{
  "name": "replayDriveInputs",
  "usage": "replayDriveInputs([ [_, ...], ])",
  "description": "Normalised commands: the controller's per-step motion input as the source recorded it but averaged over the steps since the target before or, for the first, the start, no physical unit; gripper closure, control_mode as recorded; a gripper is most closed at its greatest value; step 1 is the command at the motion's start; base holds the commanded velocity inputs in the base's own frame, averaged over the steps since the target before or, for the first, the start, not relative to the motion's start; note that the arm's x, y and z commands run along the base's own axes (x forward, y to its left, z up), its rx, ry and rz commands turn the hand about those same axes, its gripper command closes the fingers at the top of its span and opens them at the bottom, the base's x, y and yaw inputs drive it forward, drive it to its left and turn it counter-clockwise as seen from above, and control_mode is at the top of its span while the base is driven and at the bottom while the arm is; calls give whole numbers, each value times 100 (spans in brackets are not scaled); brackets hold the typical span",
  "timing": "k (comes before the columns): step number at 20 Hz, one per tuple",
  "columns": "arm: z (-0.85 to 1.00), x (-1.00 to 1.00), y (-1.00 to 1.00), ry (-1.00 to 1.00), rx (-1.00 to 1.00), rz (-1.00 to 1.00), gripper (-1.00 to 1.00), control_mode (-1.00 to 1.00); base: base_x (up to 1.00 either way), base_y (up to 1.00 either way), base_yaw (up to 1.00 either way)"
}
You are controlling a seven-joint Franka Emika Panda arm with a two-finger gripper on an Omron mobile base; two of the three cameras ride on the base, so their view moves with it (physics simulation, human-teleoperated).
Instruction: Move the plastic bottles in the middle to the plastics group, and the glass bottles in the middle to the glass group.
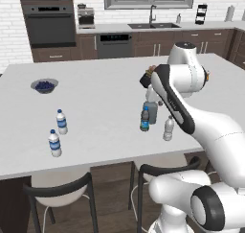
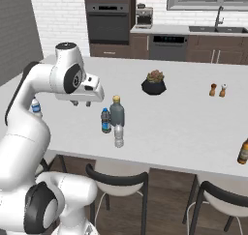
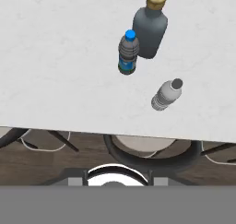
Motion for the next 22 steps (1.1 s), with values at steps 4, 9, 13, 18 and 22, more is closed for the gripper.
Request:
replayDriveInputs([
  [4,0,-32,0,0,0,0,-100,-100,0,0,0],
  [9,-2,-34,-16,1,0,-11,-100,-100,0,0,0],
  [13,-4,-20,-37,10,0,-17,-100,-100,0,0,0],
  [18,-12,-3,-68,1,1,-9,-100,-100,0,0,0],
  [22,-18,3,-46,0,2,0,-100,-100,0,0,0],
])
